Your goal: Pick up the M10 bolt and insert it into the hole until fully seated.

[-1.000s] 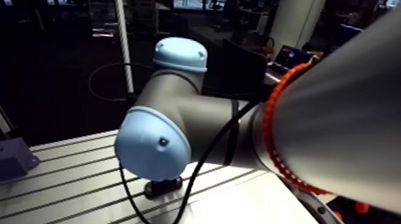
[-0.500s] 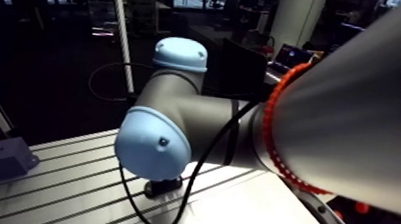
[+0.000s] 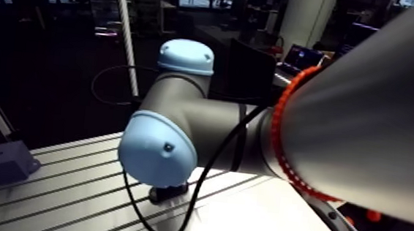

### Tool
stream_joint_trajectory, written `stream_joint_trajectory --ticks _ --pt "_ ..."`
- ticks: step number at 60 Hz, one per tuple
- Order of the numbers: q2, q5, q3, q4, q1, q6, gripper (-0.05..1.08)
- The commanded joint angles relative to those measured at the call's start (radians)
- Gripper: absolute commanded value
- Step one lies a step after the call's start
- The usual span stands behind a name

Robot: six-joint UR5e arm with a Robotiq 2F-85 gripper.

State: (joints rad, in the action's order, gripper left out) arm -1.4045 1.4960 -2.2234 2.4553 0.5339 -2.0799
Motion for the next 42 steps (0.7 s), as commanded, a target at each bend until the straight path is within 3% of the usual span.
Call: stream_joint_trajectory --ticks 1,42 --pt "0.0 0.0 -0.002 0.001 0.0 0.0 0.62" --pt "0.002 0.003 -0.002 0.014 0.0 0.002 0.67"
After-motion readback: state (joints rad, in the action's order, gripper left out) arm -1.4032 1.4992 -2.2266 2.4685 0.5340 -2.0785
